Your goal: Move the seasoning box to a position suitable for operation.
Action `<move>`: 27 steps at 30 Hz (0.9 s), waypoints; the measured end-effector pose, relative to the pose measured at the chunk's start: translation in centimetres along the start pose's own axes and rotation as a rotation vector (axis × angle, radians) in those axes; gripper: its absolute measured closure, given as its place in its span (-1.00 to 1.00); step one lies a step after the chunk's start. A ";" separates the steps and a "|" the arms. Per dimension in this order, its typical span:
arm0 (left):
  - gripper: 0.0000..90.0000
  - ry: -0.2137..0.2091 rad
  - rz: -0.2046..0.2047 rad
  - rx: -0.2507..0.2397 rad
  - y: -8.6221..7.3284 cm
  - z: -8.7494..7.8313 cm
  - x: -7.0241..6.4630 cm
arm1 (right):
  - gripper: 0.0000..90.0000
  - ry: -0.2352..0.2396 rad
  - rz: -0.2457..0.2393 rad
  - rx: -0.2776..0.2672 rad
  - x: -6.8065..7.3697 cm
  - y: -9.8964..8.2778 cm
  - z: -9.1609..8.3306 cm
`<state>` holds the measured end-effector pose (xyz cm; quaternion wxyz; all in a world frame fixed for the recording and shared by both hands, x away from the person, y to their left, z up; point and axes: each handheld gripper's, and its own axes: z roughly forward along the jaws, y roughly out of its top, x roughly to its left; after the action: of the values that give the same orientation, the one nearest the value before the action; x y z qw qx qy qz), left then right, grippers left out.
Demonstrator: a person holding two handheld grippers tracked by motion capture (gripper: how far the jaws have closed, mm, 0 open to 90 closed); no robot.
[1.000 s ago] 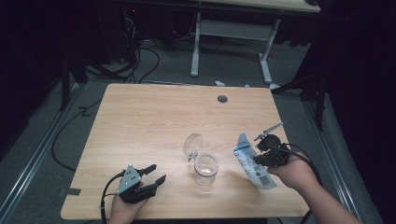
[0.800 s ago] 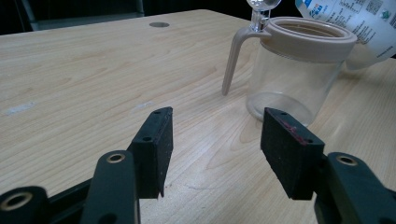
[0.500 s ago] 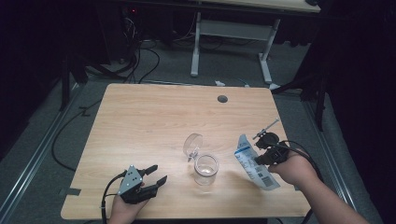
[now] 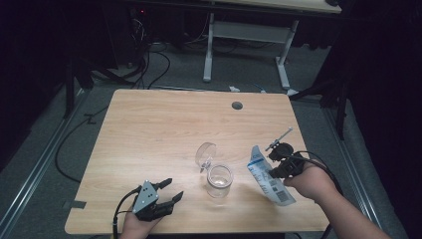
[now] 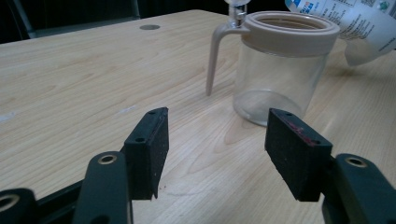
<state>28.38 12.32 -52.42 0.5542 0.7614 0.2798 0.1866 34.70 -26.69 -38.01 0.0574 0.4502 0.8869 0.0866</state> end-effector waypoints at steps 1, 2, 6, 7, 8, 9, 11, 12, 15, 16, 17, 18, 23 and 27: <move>-0.12 -0.007 -0.003 -0.004 0.1 0.1 -0.2 | 1.00 0.002 -0.001 -0.001 0.1 0.0 -0.1; -0.12 -0.015 -0.010 -0.008 0.2 0.1 -0.3 | 1.00 -0.002 0.002 0.000 0.1 0.0 -0.2; -0.10 -0.050 -0.047 -0.035 0.7 0.6 -0.9 | 1.00 -0.006 0.002 -0.003 0.3 -0.1 -0.8; -0.10 -0.059 -0.058 -0.030 0.9 0.8 -1.0 | 1.00 -0.006 -0.001 -0.002 0.4 -0.1 -0.9; -0.10 -0.070 -0.066 -0.025 1.0 1.1 -1.2 | 1.00 -0.008 0.001 -0.003 0.5 -0.1 -1.0; -0.10 -0.077 -0.064 -0.021 1.2 1.3 -1.5 | 1.00 -0.009 -0.001 -0.003 0.5 -0.1 -1.2; -0.10 -0.092 -0.044 -0.015 1.6 1.7 -2.1 | 1.00 -0.011 -0.007 -0.009 0.7 -0.1 -1.5; -0.10 -0.099 -0.030 -0.008 1.7 1.9 -2.4 | 1.00 -0.013 -0.001 -0.010 0.9 -0.1 -1.7; -0.10 -0.119 0.003 0.002 2.2 2.5 -3.5 | 1.00 -0.014 0.003 -0.012 1.1 0.0 -2.2; -0.10 -0.123 0.015 0.005 2.3 2.8 -3.9 | 1.00 -0.015 0.005 -0.011 1.2 0.0 -2.4; -0.10 -0.125 0.029 0.009 2.4 3.0 -4.2 | 1.00 -0.013 0.000 -0.013 1.3 0.1 -2.6; -0.11 -0.128 0.038 0.008 2.5 3.2 -4.6 | 1.00 -0.017 -0.004 -0.016 1.4 0.1 -2.7; -0.12 -0.164 0.060 0.006 3.0 4.2 -6.0 | 1.00 -0.015 -0.003 -0.018 2.1 0.3 -3.5; -0.14 -0.181 0.082 0.007 3.1 4.9 -6.9 | 1.00 -0.012 -0.007 -0.012 2.7 0.6 -3.8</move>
<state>26.64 3.67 -50.81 0.5663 0.7879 0.1982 0.1387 32.91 -24.55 -34.23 0.0657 0.4474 0.8875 0.0889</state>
